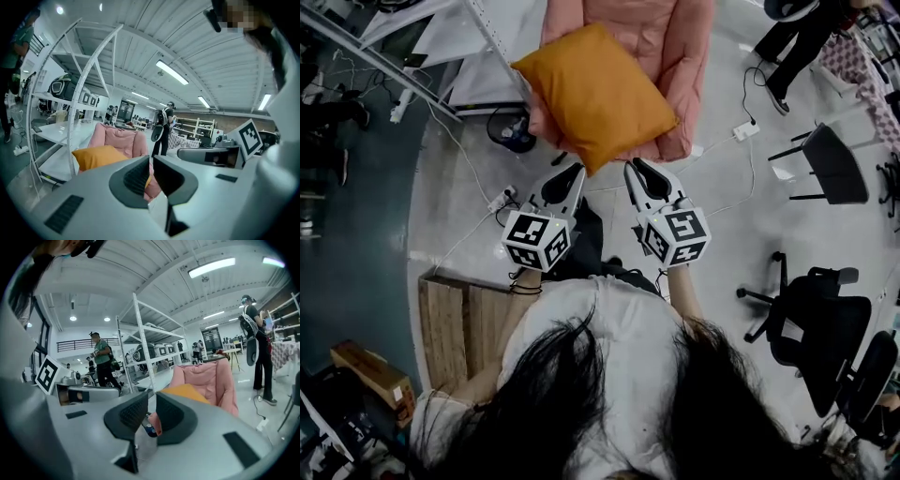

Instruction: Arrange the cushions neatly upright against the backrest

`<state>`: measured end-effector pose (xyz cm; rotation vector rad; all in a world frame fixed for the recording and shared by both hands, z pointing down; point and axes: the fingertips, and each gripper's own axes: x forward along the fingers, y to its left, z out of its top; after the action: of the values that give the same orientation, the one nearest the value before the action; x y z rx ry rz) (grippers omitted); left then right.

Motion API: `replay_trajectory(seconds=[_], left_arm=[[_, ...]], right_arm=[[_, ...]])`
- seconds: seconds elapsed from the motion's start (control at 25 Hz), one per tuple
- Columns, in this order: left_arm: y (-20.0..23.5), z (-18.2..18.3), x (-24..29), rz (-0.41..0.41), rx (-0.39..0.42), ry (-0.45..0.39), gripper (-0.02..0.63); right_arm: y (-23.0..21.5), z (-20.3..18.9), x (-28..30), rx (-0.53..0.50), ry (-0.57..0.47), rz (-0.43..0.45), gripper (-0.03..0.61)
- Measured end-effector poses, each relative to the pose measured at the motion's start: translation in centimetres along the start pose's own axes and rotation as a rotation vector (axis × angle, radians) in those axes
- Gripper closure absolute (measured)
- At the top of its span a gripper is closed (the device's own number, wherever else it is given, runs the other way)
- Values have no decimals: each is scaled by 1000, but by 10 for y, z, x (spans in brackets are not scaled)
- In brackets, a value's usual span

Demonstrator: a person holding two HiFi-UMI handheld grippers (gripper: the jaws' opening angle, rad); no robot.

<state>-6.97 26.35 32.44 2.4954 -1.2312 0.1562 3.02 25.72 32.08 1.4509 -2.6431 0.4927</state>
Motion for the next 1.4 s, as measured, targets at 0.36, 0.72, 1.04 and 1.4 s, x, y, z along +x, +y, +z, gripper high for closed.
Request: replay_trajectory(seconds=[0.36, 0.72, 1.04, 1.4], left_arm=[[83, 38, 68, -40, -17, 25, 581], [144, 51, 118, -106, 13, 87, 580], [174, 43, 139, -112, -39, 138, 580], [198, 21, 167, -24, -99, 178, 580]], right_arm=[[-35, 25, 95, 26, 29, -40, 512], [-64, 38, 171, 44, 37, -105, 512], [-91, 36, 195, 64, 82, -146, 512], [-139, 29, 230, 66, 158, -88, 512]])
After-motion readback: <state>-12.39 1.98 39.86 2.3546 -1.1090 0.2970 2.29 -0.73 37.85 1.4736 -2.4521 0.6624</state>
